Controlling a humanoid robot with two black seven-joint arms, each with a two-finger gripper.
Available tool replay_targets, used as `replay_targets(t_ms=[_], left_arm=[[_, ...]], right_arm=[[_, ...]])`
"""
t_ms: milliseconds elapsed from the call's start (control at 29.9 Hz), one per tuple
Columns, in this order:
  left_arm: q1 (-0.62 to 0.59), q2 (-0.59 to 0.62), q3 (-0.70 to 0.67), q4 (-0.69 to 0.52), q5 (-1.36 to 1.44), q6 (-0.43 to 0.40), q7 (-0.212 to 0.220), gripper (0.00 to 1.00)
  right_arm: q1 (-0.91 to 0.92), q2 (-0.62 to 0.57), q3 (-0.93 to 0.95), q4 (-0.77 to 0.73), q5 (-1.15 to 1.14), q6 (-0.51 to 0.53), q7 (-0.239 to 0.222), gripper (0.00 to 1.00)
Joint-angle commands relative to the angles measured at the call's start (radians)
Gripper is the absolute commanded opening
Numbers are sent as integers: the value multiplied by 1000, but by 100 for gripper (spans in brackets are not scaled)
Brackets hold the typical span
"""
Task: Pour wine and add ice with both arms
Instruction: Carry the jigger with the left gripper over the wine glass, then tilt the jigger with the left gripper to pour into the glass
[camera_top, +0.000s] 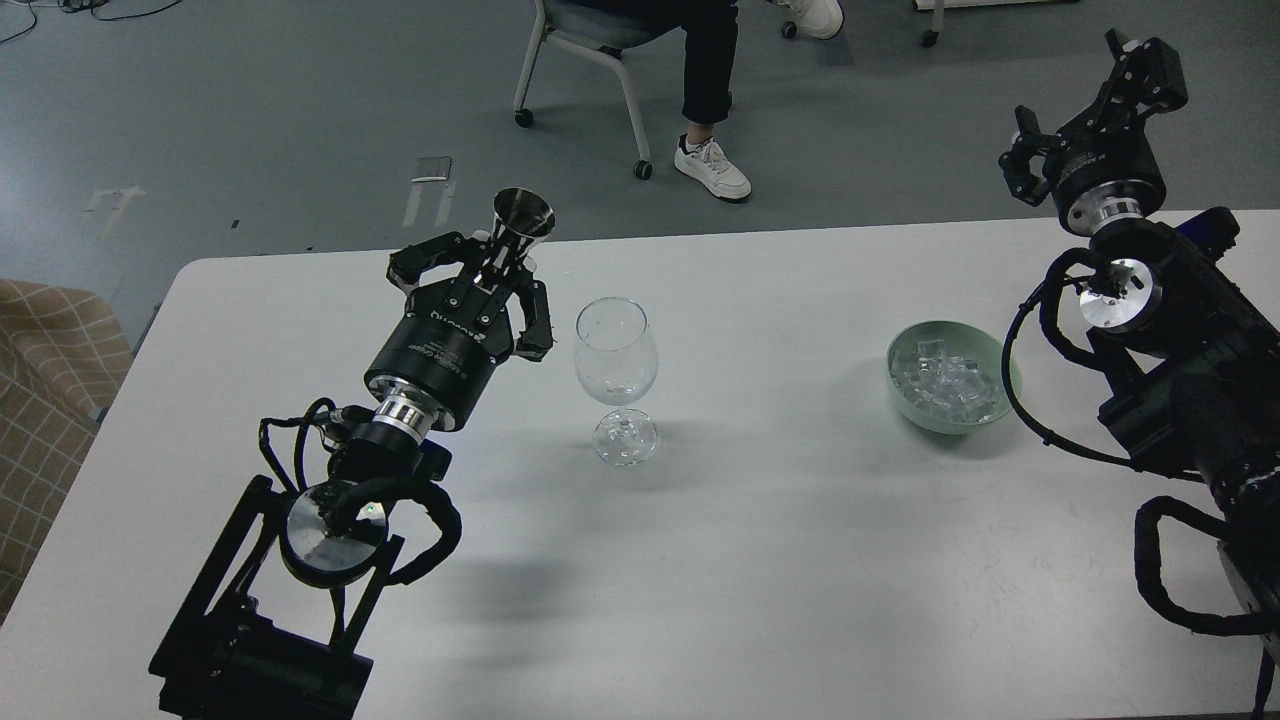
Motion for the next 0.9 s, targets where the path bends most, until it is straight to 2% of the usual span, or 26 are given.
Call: replay_targets(t_ms=[0, 334, 869], left_arm=[[7, -1, 2, 3, 32, 0, -1, 16], [-5, 6, 60, 10, 169, -6, 1, 16], [-48, 22, 71, 44, 181, -2, 2, 16]], right_arm=[[1, 0, 2, 0, 0, -1, 0, 100], [1, 0, 1, 0, 0, 0, 0, 100], [1, 0, 2, 2, 0, 0, -2, 100]])
